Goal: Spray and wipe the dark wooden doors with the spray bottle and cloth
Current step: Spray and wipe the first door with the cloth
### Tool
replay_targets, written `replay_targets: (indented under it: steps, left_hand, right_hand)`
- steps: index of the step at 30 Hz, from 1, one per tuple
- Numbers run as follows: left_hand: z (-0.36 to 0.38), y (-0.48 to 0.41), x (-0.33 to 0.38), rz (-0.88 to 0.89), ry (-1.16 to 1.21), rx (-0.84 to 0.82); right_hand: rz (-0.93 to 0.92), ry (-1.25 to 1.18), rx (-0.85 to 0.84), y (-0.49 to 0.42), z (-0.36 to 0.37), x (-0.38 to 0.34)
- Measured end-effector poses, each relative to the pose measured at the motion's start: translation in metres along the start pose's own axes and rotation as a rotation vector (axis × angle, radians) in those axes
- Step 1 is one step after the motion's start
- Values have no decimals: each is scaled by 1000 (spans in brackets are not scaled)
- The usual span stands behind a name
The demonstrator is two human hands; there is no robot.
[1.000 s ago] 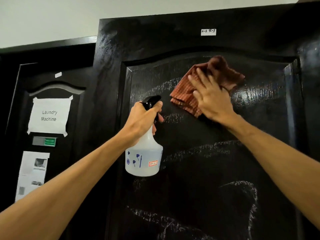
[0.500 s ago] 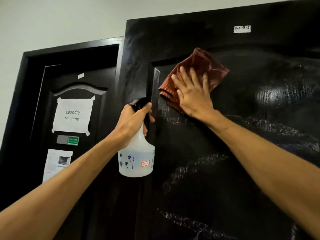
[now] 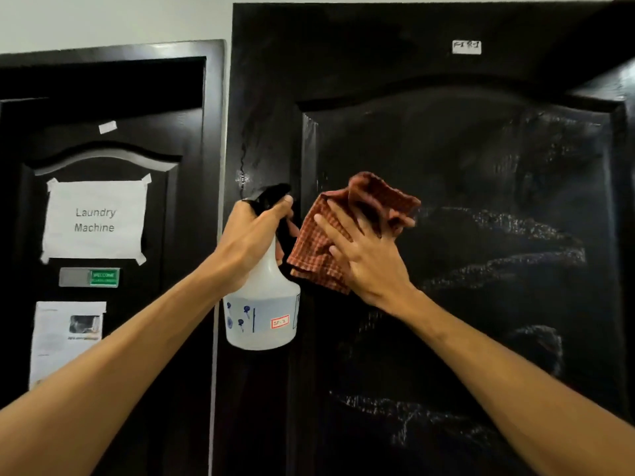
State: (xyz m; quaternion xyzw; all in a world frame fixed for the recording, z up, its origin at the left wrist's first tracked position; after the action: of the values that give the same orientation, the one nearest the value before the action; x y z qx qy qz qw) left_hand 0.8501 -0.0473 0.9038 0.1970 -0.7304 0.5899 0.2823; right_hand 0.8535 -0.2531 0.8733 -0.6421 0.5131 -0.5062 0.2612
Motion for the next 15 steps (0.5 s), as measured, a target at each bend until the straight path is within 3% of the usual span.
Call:
replay_targets:
  steps: [4,6,10,15]
  left_hand:
    - [21,0,-7,-15,3,-27]
    - [34,0,-5,-13,-3,-33]
    - [68,4,4,1,20,-53]
    - [108,7,10,-6,2,-52]
  right_hand:
    - [402,-123,80,-13,-25,89]
    - [396,-59,118,-1,-20,82]
    - [96,-20,12,40,-9,52]
    - [526,-111,95,54,-42,178]
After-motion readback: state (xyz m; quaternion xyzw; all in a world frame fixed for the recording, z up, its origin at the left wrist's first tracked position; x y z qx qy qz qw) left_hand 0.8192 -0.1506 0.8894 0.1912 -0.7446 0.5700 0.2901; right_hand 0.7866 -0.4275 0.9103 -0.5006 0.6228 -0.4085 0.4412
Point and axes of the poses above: each hand's wrist, its own y-axis away from the middle knuckle, its own z-axis out of the palm, x = y × z, the point moved 5 cm from there along -y, towards the middle knuckle, and after that the axes turned 3 degrees about -x, right-handed, at the moved point
